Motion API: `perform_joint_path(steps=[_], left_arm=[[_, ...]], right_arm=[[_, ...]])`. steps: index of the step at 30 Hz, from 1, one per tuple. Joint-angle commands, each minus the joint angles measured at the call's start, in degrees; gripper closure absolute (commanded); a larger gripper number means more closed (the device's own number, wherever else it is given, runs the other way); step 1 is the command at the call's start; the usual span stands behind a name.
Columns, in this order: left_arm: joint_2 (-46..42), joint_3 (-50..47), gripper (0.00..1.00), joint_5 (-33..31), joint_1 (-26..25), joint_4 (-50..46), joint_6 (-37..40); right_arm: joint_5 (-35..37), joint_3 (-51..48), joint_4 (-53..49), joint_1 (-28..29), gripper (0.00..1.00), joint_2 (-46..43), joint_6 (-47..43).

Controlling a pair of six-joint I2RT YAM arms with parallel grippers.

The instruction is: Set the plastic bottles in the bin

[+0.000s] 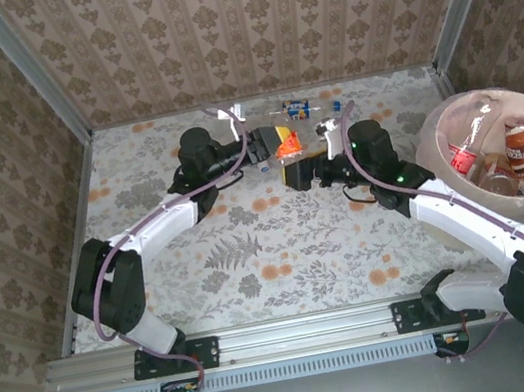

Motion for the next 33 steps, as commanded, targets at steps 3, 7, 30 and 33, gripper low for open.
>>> perform_joint_path(steps=[3, 7, 30, 33], left_arm=[[0.36, 2.62, 0.46, 2.97, -1.51, -1.68, 2.94], [0.95, 3.14, 0.46, 3.32, -1.49, -2.32, 3.0], [2.52, 5.42, 0.24, 7.04, -1.86, -3.8, 2.82], [0.8, 5.46, 0.13, 6.24, -1.82, -6.49, 5.33]], right_arm=[[1.6, 0.22, 3.9, 0.64, 0.02, 1.42, 0.1], [1.05, 0.91, 1.28, 0.81, 0.1, 1.48, -2.37], [8.15, 1.24, -7.13, 2.18, 0.45, -3.59, -11.72], [10.6, 1.06, -7.99, 2.36, 0.47, -3.29, -12.21]])
